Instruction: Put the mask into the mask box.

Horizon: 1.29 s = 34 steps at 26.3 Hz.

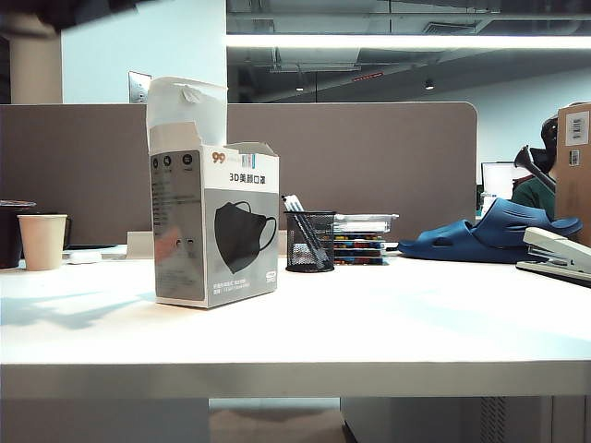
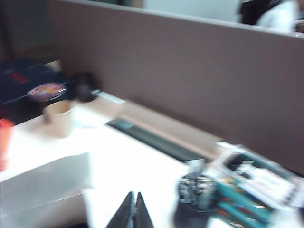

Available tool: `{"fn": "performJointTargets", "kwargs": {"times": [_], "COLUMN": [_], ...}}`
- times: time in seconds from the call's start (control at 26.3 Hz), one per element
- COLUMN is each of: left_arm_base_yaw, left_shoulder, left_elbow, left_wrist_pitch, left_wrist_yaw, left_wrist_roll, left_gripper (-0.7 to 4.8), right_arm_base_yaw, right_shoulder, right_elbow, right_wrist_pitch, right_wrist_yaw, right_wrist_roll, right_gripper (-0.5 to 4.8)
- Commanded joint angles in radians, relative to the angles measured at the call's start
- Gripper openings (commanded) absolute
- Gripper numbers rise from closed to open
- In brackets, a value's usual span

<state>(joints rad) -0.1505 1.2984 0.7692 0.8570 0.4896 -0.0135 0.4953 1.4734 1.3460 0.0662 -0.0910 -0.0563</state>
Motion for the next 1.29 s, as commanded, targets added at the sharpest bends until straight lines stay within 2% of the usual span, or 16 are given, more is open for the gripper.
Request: {"fn": "performJointTargets", "kwargs": {"times": [0.04, 0.19, 0.27, 0.42, 0.53, 0.61, 0.68, 0.87, 1.03, 1.1, 1.29], "left_arm_base_yaw": [0.005, 0.01, 0.032, 0.075, 0.126, 0.166, 0.184, 0.217, 0.209, 0.188, 0.161], "left_shoulder": [-0.079, -0.175, -0.245, -0.333, -0.387, -0.435, -0.463, -0.541, -0.618, -0.665, -0.785], "left_elbow": [0.002, 0.002, 0.002, 0.002, 0.002, 0.002, 0.002, 0.002, 0.0, -0.014, -0.086], "left_wrist_pitch": [-0.029, -0.132, -0.229, -0.335, -0.387, -0.438, -0.476, -0.602, -0.768, -0.83, -0.845], "left_wrist_yaw": [-0.088, -0.159, -0.209, -0.253, -0.253, -0.25, -0.25, -0.25, -0.242, -0.243, -0.25], "left_wrist_roll": [0.011, 0.079, 0.119, 0.119, 0.118, 0.118, 0.118, 0.118, 0.113, 0.114, 0.114], "left_gripper": [3.55, 3.54, 3.39, 3.23, 2.29, 0.85, -0.1, -0.06, -0.06, -0.06, -0.06], "right_arm_base_yaw": [-0.051, -0.146, -0.229, -0.349, -0.43, -0.499, -0.537, -0.582, -0.581, -0.581, -0.581], "right_shoulder": [-0.058, -0.142, -0.212, -0.304, -0.365, -0.423, -0.467, -0.61, -0.739, -0.816, -1.004], "right_elbow": [0.003, 0.003, 0.002, 0.001, 0.001, -0.014, -0.046, -0.189, -0.33, -0.409, -0.583], "right_wrist_pitch": [-0.044, -0.155, -0.222, -0.272, -0.32, -0.37, -0.385, -0.383, -0.384, -0.383, -0.384], "right_wrist_yaw": [0.026, 0.029, 0.029, 0.013, 0.006, 0.006, 0.004, 0.003, 0.003, 0.003, -0.006], "right_wrist_roll": [-0.031, -0.059, -0.059, -0.059, -0.058, -0.056, -0.055, -0.022, -0.014, 0.032, 0.038], "right_gripper": [-0.09, -0.09, -0.09, -0.09, -0.09, -0.09, -0.09, -0.09, -0.09, -0.09, -0.09]}}
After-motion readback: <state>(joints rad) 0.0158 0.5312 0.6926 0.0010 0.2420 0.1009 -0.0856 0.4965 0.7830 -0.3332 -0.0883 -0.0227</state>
